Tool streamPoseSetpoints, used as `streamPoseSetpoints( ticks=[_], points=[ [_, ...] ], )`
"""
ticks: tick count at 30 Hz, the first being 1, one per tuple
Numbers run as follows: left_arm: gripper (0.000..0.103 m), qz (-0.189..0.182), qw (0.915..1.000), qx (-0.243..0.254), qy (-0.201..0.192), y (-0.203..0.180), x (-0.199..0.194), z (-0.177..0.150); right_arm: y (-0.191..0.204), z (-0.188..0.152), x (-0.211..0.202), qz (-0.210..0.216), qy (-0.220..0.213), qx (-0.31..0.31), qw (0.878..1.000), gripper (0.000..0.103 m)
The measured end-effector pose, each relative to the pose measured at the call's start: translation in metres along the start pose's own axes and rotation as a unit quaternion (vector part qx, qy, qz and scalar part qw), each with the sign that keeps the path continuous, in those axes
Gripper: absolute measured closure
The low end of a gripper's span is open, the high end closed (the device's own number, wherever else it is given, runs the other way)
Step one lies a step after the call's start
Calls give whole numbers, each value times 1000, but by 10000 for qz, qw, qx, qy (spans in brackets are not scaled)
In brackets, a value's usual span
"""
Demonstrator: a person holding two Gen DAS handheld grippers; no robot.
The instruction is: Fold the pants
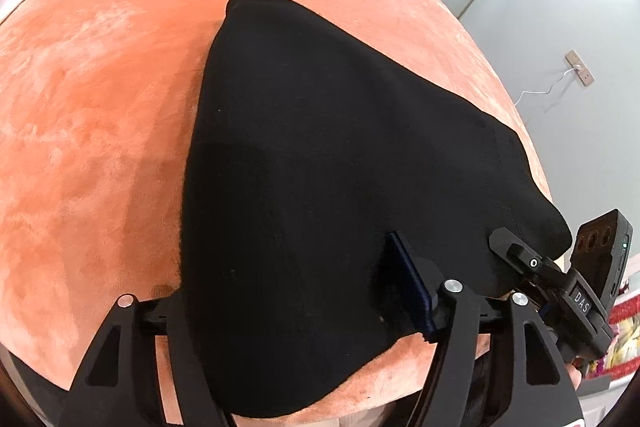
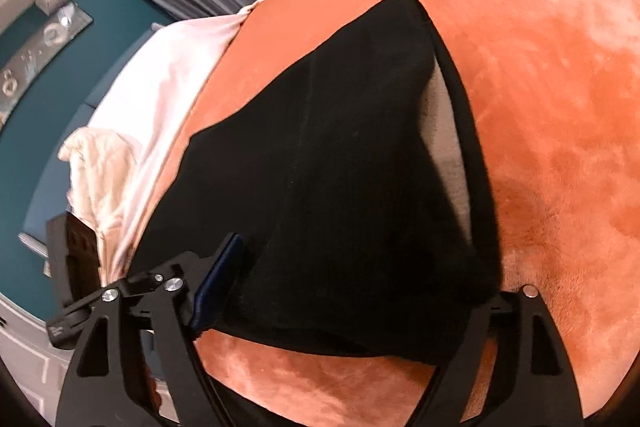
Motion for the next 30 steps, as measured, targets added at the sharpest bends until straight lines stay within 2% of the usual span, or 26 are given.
streamPoseSetpoints(
  ticks=[3, 6, 7, 9, 10, 12, 14, 18, 23, 26, 30],
  points=[
    [30, 78, 10000, 31, -19, -1, 1, -1, -5, 2, -3, -49, -4, 148, 9999, 41],
    [30, 184, 9998, 103, -38, -4, 0, -1, -11, 3, -6, 3, 9, 273, 9996, 52],
    [34, 187, 9997, 145, -57, -6, -1, -1, -11, 3, -7, -2, -5, 256, 9997, 57],
    [51, 208, 9994, 228, -132, -8, -7, 0, -6, 2, -9, -55, -56, 153, 9999, 63],
    [56, 254, 9990, 321, -204, -10, -12, 2, -3, 3, -11, -87, -87, 88, 9999, 65],
    [71, 310, 9980, 451, -316, -17, -18, 5, 8, 3, -14, -132, -178, -50, 9997, 68],
    [76, 204, 9979, 478, -398, -20, -30, 4, 15, 4, -22, -57, -241, -113, 9996, 70],
    [78, -244, 9982, 442, -328, -25, -57, -10, 25, -2, -46, 141, -244, -205, 9994, 72],
    [78, -469, 9976, 474, -208, -33, -78, -29, 31, -20, -74, 134, -133, -333, 9993, 73],
    [78, -669, 9961, 417, -397, -42, -94, -11, 44, -11, -85, 177, -283, -434, 9985, 73],
    [78, -806, 9907, 653, -880, -61, -116, 41, 68, 33, -93, 365, -626, -783, 9943, 73]
  ],
)
Point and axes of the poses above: each gripper's, at about its wrist camera, not at the fingertips, and x roughly the way its jaws point, y to its left, z to its top, the point moved 8 cm from there along x, roughly the way its jaws point, and after that the axes turned 4 degrees about -y, right-handed, at the moved point
